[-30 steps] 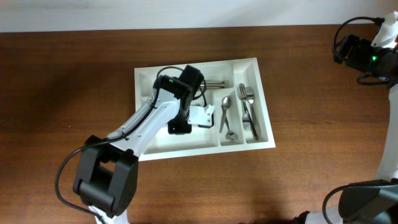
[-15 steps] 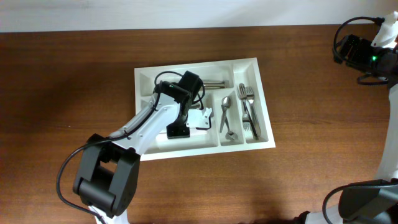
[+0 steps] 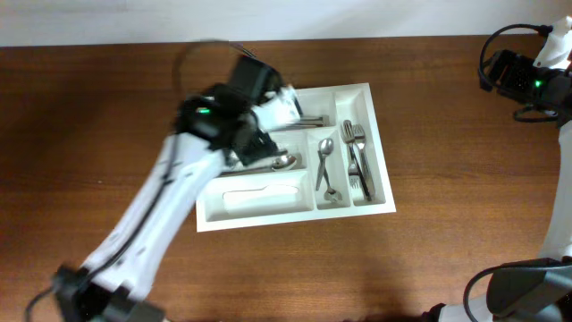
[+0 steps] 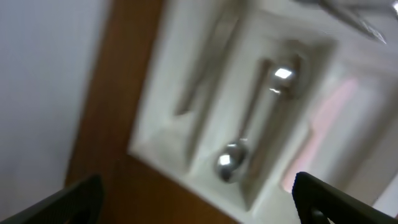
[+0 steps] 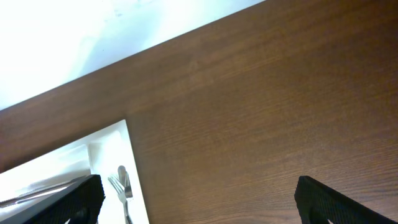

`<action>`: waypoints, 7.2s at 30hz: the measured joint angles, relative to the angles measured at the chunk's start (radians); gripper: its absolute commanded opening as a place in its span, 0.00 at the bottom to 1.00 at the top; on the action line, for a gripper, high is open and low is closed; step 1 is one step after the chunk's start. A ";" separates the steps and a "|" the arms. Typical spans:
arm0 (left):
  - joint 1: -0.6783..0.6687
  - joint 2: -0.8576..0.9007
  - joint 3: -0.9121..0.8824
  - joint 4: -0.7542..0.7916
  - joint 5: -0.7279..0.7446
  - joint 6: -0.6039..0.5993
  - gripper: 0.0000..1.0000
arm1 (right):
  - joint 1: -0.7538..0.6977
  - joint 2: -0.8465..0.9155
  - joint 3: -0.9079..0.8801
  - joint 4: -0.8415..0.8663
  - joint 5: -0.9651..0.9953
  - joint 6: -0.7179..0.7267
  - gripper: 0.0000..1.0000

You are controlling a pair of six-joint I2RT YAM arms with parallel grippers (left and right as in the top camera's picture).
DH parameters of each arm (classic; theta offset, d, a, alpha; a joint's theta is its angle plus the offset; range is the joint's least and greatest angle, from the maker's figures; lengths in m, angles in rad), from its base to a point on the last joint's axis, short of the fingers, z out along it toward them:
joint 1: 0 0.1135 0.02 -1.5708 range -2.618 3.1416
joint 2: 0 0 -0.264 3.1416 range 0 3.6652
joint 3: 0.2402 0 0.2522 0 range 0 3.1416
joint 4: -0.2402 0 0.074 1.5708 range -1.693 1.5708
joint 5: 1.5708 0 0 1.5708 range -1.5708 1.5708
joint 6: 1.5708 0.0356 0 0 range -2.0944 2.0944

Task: Pack container

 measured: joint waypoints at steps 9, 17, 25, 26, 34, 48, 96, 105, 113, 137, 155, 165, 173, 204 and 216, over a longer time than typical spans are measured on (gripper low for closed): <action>0.348 -0.095 0.031 -0.127 -0.058 -0.359 0.99 | 0.000 0.000 0.000 0.000 0.000 0.000 0.99; 0.668 -0.089 0.030 -0.151 -0.068 -0.479 0.99 | 0.000 0.000 0.000 0.000 0.000 0.000 0.99; 0.814 -0.089 0.030 -0.151 -0.070 -0.500 0.99 | 0.000 0.000 0.000 0.000 0.000 0.000 0.99; 0.818 -0.089 0.030 -0.151 -0.070 -0.501 0.99 | 0.000 0.000 0.000 0.000 0.000 0.000 0.99; 0.818 -0.089 0.030 -0.151 -0.070 -0.504 0.99 | 0.000 0.000 0.000 0.000 0.000 0.000 0.99; 0.818 -0.089 0.030 -0.151 -0.069 -0.504 0.99 | 0.167 -0.080 -0.003 0.000 0.055 -0.017 0.99; 0.818 -0.089 0.030 -0.151 -0.069 -0.504 0.99 | 0.339 -1.657 -1.678 0.577 0.019 -0.049 0.99; 0.818 -0.089 0.030 -0.151 -0.069 -0.504 0.99 | 0.339 -1.670 -1.678 0.577 0.019 -0.050 0.99; 0.818 -0.089 0.030 -0.151 -0.069 -0.504 0.99 | 0.339 -1.670 -1.678 0.577 0.019 -0.049 0.99; 0.562 -0.466 -0.013 -0.113 -0.074 -0.495 0.99 | 0.339 -1.670 -1.678 0.577 0.019 -0.049 0.99; 0.518 -1.285 -1.025 0.732 0.067 -0.481 0.99 | 0.339 -1.671 -1.679 0.578 0.019 -0.049 0.99; 0.489 -1.504 -1.358 0.738 0.118 -0.481 0.99 | 0.339 -1.672 -1.679 0.578 0.019 -0.049 0.99; 0.489 -1.588 -1.542 0.859 0.126 -0.480 0.99 | 0.339 -1.672 -1.679 0.578 0.019 -0.049 0.99; 0.489 -1.654 -1.670 0.929 0.126 -0.480 0.99 | 0.339 -1.672 -1.679 0.578 0.019 -0.049 0.99; 0.489 -1.654 -1.670 0.929 0.126 -0.480 0.99 | 0.339 -1.672 -1.679 0.578 0.019 -0.049 0.99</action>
